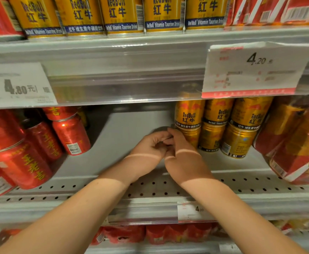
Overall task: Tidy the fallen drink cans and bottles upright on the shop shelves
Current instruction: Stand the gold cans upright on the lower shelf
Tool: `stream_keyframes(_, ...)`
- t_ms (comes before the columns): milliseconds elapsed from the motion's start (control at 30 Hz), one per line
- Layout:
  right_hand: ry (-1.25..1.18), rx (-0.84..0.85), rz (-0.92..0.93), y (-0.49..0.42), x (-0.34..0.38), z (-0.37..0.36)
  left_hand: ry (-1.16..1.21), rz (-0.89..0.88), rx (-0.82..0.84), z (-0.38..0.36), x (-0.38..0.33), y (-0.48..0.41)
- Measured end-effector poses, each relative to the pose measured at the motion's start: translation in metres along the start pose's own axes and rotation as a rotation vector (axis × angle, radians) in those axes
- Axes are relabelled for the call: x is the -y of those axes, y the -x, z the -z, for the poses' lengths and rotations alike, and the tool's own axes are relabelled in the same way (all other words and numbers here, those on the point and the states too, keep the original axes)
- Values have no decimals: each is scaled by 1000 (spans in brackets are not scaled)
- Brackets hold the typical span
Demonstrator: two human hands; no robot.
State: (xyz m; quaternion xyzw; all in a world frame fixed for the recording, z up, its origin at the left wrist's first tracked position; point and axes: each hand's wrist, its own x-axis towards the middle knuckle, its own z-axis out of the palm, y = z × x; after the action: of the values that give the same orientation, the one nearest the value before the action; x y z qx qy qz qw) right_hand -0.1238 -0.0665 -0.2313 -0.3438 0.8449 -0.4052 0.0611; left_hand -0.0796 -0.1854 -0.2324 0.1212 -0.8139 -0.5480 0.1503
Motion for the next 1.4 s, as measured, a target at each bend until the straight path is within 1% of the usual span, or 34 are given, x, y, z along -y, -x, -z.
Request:
stream_keyframes(67, -10, -15, 47, -5, -2, 3, 10, 30, -24, 0, -1, -2)
stream_keyframes(133, -53, -12, 72, -14, -3, 5, -29, 26, -45, 8, -2, 1)
stream_keyframes(233, -160, 48, 81, -30, 0, -3, -77, 20, -167, 33, 1, 13)
stream_keyframes(333, -71, 79, 181, -49, 6, -25, -121, 19, -309, 65, 6, 29)
stream_keyframes(433, -79, 133, 220, -71, 15, -45, -227, 9, -388, 94, 15, 52)
stream_keyframes(533, -78, 170, 307, -102, 27, -60, -189, 20, -471, 113, 27, 68)
stream_keyframes(633, 19, 136, 417, -140, 43, -79, -174, -5, -556, 125, 39, 68)
stream_keyframes(700, 87, 148, 439, -165, 54, -92, -185, -6, -611, 130, 45, 64)
stream_keyframes(833, 103, 151, 444, -204, 57, -119, -178, 74, -648, 142, 52, 63)
stream_keyframes(933, 148, 198, 451, -225, 56, -132, -247, 84, -650, 144, 49, 61)
stream_keyframes(1033, 227, 193, 477, -246, 59, -138, -196, 18, -648, 142, 42, 56)
stream_keyframes(1133, 225, 218, 494, -259, 64, -141, -192, -37, -618, 140, 36, 54)
stream_keyframes(1267, 274, 267, 586, -279, 76, -144, -235, -44, -682, 144, 39, 58)
stream_keyframes(1300, 268, 264, 610, -284, 80, -147, -237, -45, -693, 146, 42, 60)
stream_keyframes(1400, 327, 175, 670, -300, 83, -159, -223, -37, -724, 148, 49, 59)
